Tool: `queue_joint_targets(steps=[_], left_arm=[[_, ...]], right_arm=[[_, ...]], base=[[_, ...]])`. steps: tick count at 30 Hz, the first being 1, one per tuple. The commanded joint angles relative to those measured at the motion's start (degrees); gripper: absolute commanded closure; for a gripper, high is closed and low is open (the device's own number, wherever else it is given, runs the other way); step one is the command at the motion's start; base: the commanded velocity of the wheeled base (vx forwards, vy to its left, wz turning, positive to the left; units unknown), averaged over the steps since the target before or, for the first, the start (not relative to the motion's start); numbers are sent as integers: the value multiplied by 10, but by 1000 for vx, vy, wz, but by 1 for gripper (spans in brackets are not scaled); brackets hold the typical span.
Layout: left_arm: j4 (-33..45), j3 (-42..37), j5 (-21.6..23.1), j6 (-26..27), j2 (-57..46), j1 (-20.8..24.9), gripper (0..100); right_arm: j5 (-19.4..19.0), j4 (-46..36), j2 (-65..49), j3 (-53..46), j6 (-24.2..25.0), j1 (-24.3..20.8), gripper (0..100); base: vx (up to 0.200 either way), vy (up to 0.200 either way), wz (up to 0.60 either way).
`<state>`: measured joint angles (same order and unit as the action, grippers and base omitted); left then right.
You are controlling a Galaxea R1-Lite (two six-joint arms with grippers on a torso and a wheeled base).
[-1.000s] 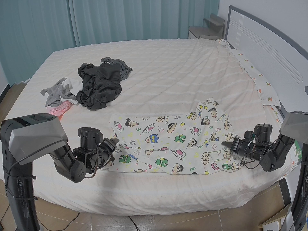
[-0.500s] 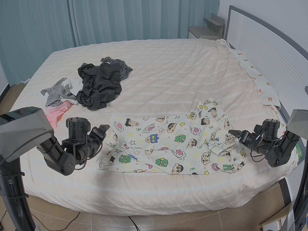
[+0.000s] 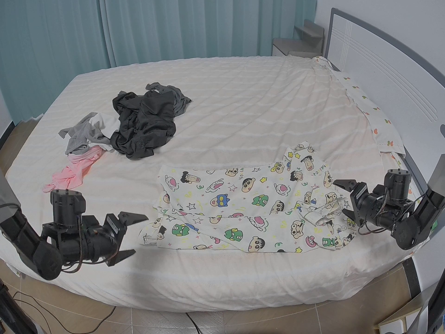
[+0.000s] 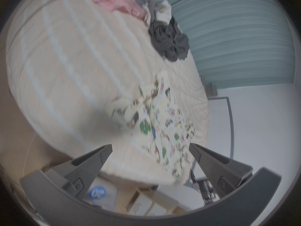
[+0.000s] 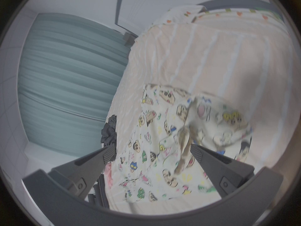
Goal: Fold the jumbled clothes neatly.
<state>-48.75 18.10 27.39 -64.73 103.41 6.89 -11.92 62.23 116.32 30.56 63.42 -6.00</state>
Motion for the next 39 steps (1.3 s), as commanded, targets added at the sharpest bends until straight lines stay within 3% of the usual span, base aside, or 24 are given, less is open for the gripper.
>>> queue_joint_targets(steps=[1, 3, 14, 32, 33, 39], left_arm=[[-10, -54, 54, -9, -12, -26, 0], [-41, -63, 58, -7, 2, -27, 0], [-188, -140, 57, -3, 37, -25, 0], [-197, -142, 57, -1, 45, -23, 0], [-197, -142, 57, -1, 45, -24, 0], [-197, -141, 57, -1, 45, -24, 0]], right_arm=[[52, -22, 29, 9, 28, -49, 0], [78, -22, 45, 13, 34, -60, 0], [89, -56, 65, 49, 40, -65, 0], [125, -57, 129, 115, 38, -74, 0], [125, -57, 129, 115, 38, -74, 100], [126, -57, 121, 109, 38, -75, 100]], base=[[0, 0, 0], [0, 0, 0], [0, 0, 0], [0, 0, 0], [0, 0, 0], [0, 0, 0]])
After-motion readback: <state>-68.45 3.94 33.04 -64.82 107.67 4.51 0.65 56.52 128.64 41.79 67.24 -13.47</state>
